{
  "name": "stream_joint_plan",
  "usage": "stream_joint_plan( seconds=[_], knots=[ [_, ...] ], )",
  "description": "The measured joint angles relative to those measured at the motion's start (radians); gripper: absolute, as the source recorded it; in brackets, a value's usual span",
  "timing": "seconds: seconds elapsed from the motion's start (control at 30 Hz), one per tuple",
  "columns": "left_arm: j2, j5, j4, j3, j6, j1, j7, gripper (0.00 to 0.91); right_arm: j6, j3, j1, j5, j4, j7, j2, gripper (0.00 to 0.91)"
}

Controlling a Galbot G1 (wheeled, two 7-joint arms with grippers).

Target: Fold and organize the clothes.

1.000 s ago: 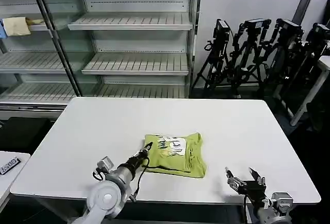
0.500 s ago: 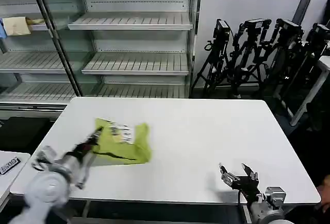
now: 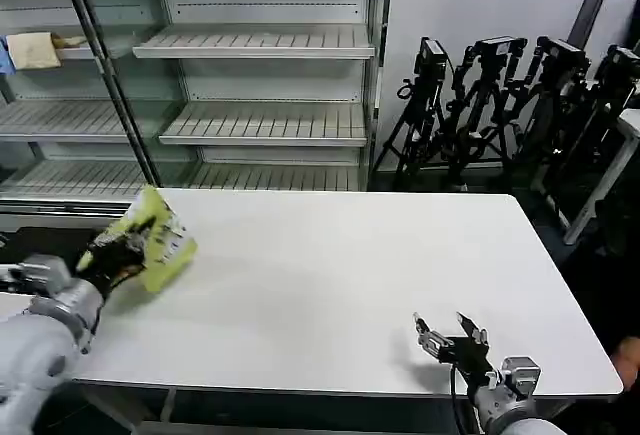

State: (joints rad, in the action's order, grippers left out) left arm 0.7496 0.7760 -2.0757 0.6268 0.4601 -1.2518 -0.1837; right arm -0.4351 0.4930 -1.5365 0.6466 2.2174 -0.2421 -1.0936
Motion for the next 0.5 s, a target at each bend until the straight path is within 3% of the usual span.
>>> stream_joint_plan(
  seconds=[0.27,0.5],
  knots=[
    [0.09,-0.403,0.07,-0.292,-0.036,0.05,0.02,0.03,0.017,0.023,-0.031,-0.015,-0.015,0.005,-0.006,0.907],
    [0.148,-0.532,0.073,-0.462,-0.028,0.125,0.026,0.03,0.026,0.04,-0.056,-0.025,-0.023,0.008,-0.014,0.907]
  ],
)
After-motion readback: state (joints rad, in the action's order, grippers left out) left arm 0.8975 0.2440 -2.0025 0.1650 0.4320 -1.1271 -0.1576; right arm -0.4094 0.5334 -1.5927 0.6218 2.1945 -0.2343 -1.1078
